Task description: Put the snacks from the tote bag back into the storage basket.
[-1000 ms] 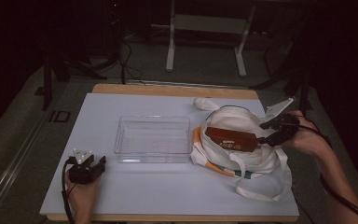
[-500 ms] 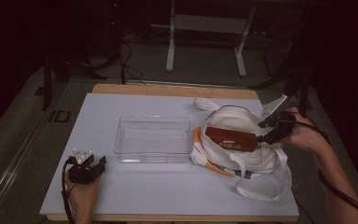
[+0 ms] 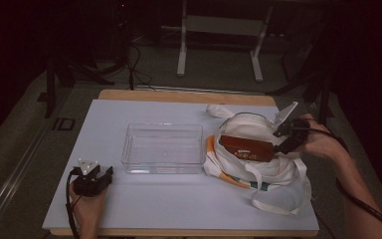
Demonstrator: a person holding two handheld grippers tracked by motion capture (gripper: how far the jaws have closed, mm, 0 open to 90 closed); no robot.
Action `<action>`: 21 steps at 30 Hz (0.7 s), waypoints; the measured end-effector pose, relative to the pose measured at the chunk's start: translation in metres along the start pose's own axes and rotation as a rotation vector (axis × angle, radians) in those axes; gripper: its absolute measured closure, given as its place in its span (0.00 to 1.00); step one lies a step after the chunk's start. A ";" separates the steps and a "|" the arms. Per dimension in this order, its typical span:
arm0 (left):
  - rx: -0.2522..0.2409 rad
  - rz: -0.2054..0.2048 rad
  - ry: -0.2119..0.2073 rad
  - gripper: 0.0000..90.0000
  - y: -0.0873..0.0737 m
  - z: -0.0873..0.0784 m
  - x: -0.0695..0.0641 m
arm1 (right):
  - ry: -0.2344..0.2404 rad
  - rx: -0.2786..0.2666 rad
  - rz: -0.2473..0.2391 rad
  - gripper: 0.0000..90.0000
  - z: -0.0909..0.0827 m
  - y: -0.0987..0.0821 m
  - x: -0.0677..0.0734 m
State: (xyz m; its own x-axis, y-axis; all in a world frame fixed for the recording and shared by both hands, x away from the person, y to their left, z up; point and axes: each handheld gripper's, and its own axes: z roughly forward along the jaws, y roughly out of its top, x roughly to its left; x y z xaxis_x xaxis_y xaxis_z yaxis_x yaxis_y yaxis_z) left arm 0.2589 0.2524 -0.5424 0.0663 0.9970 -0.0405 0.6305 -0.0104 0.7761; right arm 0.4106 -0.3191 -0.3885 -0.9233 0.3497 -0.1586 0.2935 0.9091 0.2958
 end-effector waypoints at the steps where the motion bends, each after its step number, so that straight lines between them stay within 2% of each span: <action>1: 0.000 0.000 0.000 0.59 0.000 0.000 0.000 | 0.001 0.006 0.000 0.41 0.001 0.001 0.000; 21: 0.001 0.001 -0.001 0.58 0.000 0.000 0.000 | 0.023 0.058 0.001 0.34 0.013 0.007 -0.005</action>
State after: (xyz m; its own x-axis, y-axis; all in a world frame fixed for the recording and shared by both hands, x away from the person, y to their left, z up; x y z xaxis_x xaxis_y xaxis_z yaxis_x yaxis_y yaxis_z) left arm 0.2589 0.2523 -0.5423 0.0678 0.9969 -0.0401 0.6312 -0.0117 0.7755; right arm 0.4205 -0.3112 -0.3977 -0.9282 0.3460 -0.1366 0.3077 0.9206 0.2404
